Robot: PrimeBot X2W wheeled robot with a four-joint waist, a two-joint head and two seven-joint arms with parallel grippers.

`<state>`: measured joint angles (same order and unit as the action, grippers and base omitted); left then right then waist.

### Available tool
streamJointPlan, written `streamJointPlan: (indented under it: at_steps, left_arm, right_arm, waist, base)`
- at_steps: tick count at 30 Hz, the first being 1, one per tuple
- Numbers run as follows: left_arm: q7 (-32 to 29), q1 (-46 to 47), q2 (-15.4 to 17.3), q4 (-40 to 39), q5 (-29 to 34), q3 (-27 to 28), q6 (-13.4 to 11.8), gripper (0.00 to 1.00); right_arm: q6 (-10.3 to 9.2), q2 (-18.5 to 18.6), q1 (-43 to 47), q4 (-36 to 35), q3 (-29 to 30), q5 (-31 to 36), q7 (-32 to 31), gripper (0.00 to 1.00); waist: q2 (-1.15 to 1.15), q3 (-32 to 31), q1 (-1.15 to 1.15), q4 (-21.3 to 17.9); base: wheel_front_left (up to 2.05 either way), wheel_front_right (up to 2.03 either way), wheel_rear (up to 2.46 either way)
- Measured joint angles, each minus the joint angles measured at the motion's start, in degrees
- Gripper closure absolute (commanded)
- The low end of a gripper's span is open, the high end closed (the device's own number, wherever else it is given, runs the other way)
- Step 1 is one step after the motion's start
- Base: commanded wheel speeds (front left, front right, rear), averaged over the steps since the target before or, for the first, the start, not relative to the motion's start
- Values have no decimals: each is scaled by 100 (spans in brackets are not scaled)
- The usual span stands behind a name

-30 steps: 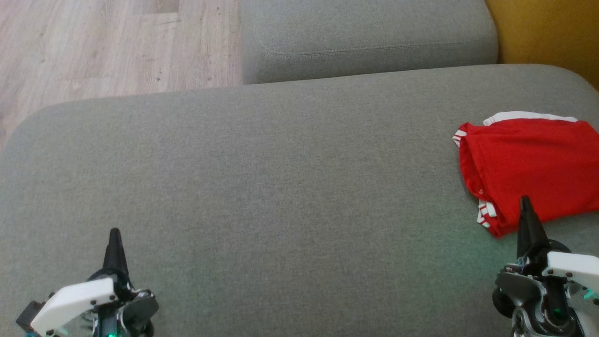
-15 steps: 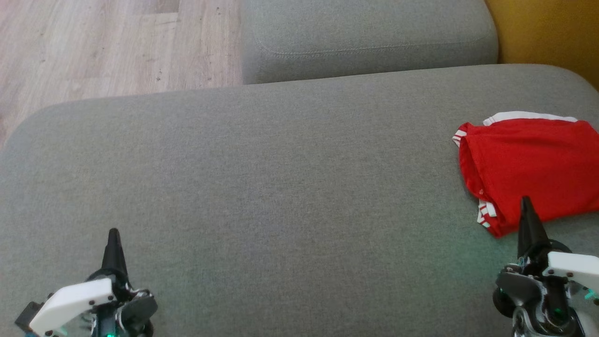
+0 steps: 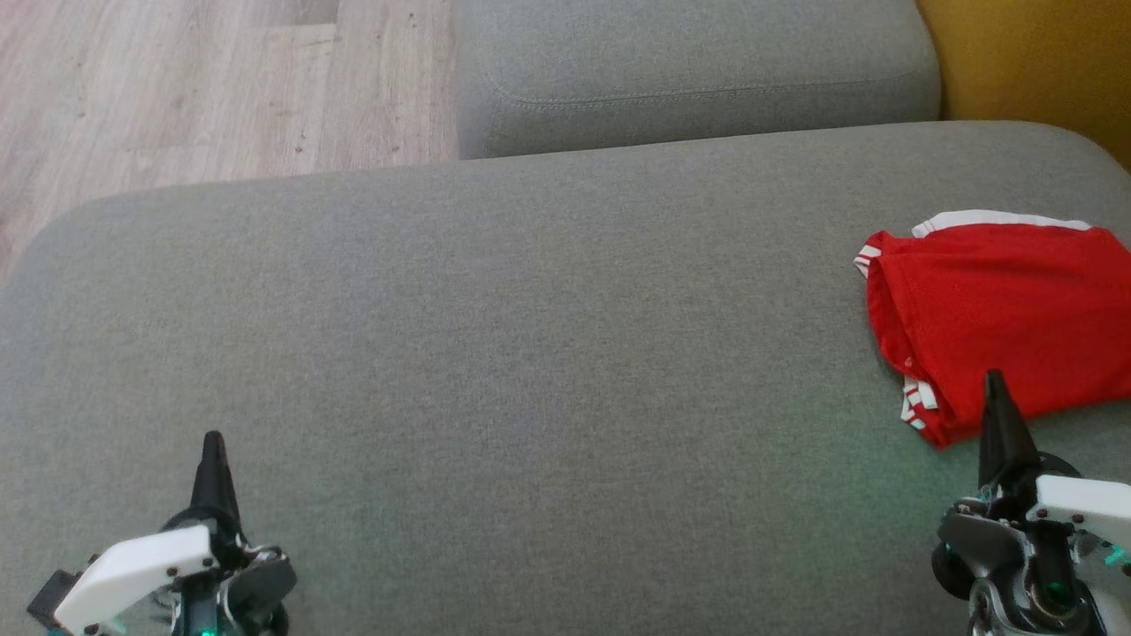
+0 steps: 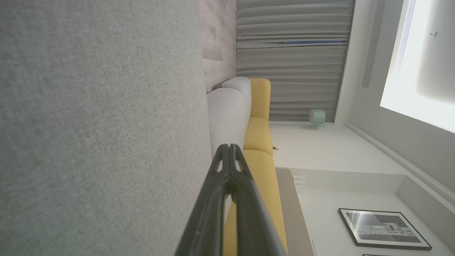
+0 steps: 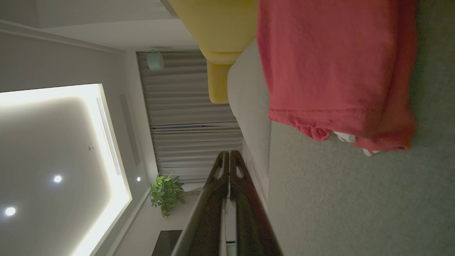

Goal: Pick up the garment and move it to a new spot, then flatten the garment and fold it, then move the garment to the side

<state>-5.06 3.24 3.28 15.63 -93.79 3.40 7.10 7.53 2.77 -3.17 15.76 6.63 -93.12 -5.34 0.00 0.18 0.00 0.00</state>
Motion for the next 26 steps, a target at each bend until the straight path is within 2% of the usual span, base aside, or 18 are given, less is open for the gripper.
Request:
streamJointPlan:
  at_steps: [26]
  left_arm:
    - [-44, 0, -21, 1, 18, 24, 0, 100]
  right_arm:
    - [0, -3, 0, 1, 42, 12, -31, 100]
  waist:
    - [0, 0, 0, 0]
  base:
    - [0, 0, 0]
